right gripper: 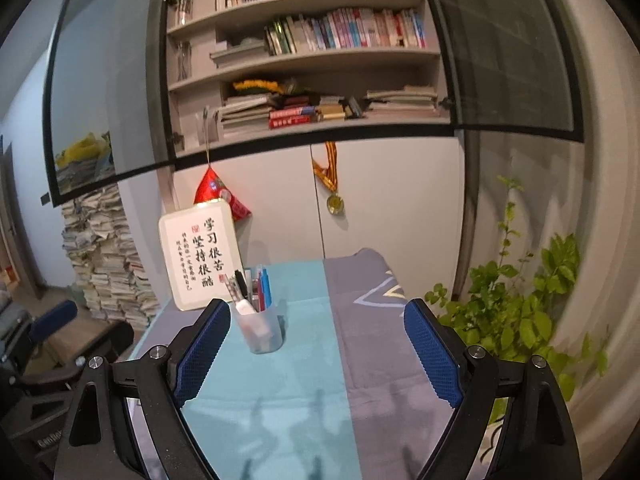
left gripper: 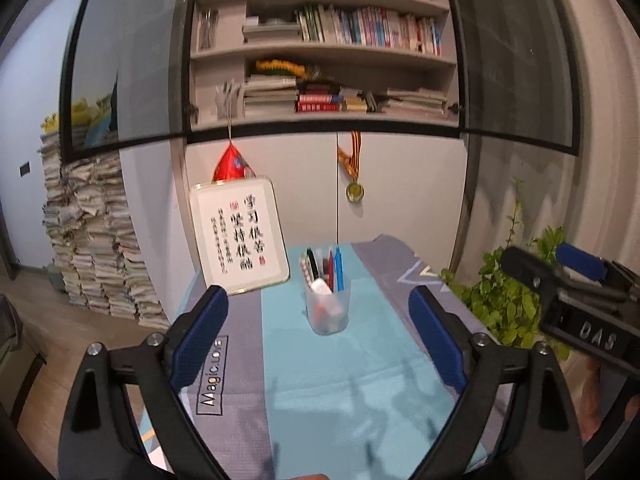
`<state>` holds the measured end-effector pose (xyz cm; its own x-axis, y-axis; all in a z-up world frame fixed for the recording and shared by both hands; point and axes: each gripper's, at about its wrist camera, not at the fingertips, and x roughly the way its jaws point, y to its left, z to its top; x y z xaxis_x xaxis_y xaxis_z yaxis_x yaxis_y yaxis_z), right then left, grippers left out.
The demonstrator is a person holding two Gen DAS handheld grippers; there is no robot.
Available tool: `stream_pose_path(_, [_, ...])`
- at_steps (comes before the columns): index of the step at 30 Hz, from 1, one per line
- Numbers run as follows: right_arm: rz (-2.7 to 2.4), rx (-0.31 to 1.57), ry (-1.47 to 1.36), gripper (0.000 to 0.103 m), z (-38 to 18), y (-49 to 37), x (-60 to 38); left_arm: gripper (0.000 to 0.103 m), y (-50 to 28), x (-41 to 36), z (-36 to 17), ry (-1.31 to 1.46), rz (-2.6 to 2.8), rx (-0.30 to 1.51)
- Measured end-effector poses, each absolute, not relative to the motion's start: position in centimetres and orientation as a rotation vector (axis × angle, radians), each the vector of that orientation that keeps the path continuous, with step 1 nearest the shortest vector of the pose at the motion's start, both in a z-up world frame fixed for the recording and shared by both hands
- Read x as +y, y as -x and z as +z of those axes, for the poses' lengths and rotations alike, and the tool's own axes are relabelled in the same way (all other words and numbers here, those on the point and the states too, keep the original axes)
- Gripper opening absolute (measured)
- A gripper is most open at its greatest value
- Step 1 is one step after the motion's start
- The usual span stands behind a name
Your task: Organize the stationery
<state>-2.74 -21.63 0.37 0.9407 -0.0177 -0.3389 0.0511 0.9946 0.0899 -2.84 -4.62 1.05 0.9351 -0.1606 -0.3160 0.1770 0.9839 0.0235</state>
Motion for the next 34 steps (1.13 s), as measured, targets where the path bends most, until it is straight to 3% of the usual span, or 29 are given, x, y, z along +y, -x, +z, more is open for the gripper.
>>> stream_pose_path(34, [-0.026, 0.279, -0.089, 0.091, 1.7, 7.3, -21.2, 0.097, 7.4, -4.7, 3.2, -0.048, -0.194, 0.214])
